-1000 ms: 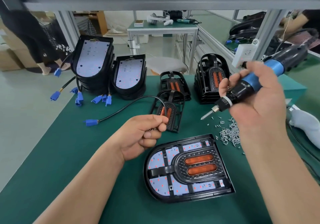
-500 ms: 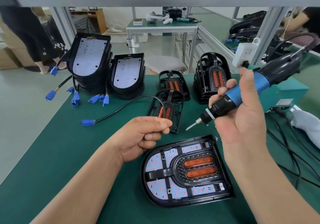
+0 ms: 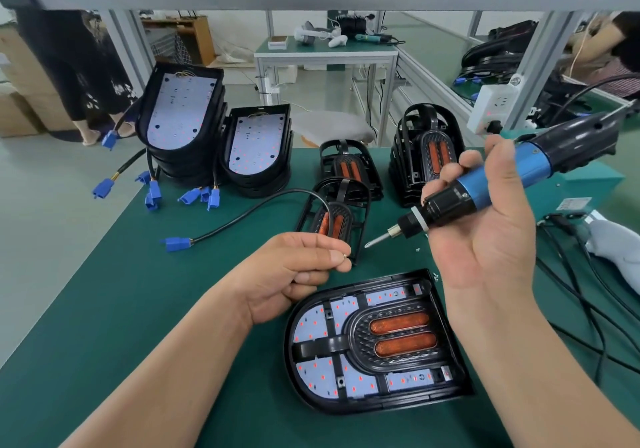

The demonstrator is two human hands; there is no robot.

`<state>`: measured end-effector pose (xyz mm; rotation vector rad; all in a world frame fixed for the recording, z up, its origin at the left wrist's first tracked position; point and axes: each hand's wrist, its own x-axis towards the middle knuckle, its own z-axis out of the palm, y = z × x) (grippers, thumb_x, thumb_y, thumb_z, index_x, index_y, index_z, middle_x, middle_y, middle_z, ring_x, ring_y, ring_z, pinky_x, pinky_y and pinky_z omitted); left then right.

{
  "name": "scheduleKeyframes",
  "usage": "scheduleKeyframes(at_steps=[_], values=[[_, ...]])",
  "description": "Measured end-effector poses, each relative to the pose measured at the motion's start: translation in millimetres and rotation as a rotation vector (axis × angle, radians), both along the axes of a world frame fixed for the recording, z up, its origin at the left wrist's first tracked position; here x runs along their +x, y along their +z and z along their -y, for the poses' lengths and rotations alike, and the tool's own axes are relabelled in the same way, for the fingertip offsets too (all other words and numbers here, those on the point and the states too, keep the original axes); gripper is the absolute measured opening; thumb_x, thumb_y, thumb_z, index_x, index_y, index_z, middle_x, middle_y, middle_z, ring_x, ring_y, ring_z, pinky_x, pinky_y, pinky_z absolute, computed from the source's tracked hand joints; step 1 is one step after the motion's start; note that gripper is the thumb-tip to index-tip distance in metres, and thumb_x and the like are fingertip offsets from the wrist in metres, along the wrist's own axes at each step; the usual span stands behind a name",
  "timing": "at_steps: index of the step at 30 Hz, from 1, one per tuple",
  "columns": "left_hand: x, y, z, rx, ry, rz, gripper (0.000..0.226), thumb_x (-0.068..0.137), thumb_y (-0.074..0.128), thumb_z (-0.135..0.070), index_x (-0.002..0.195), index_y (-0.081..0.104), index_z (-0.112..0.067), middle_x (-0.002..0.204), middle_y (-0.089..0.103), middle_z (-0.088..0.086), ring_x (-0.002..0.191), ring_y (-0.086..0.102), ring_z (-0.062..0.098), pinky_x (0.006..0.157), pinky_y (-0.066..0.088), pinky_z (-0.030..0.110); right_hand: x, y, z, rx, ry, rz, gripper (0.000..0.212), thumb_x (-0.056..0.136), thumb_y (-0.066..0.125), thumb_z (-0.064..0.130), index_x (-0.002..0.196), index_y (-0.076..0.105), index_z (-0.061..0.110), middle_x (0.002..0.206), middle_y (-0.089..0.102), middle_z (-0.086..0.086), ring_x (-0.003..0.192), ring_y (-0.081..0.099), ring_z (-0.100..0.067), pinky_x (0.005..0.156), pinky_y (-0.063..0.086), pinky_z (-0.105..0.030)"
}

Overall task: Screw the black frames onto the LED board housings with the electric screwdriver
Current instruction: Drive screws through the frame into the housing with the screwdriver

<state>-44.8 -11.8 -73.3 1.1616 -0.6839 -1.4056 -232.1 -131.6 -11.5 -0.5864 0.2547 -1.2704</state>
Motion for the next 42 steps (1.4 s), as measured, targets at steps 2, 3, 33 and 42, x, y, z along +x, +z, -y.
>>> scheduleKeyframes(at_steps=[2,3,33,42], values=[[-1,1,0,-0.002,0.002,0.005,0.015,0.082,0.076,-0.006,0.096,0.080,-0.011,0.094,0.075,0.012,0.047,0.033,0.001,0.035,0.024,0.011,4,-1,-2,0.007,0.024,0.011,0.022,0.103,0.069,0.023,0.121,0.058,0.019,0.091,0.064,0.002,0.079,0.060,-0.013,0.084,0.048,-0.030],[-1,1,0,-0.006,0.001,0.007,0.015,0.082,0.076,-0.006,0.096,0.080,-0.011,0.094,0.075,0.013,0.047,0.032,0.001,0.035,0.024,0.011,6,-2,-3,0.007,0.034,0.012,0.025,0.101,0.070,0.021,0.122,0.058,0.019,0.091,0.063,0.002,0.079,0.060,-0.013,0.083,0.048,-0.030],[-3,4,-1,-0.023,-0.041,0.070,0.016,0.083,0.078,-0.010,0.096,0.084,-0.017,0.098,0.078,0.014,0.047,0.030,0.002,0.037,0.021,0.012,13,-11,-7,-0.037,0.047,-0.022,0.016,0.100,0.071,0.021,0.114,0.062,0.023,0.087,0.060,0.005,0.077,0.060,-0.011,0.080,0.051,-0.028],[-6,5,-2,-0.034,0.002,0.146,0.022,0.072,0.087,-0.015,0.094,0.084,-0.017,0.098,0.078,0.020,0.046,0.027,0.004,0.039,0.019,0.015,13,-11,-9,-0.017,-0.007,-0.074,0.036,0.097,0.075,0.030,0.122,0.053,0.018,0.087,0.060,0.005,0.077,0.060,-0.010,0.078,0.050,-0.027]])
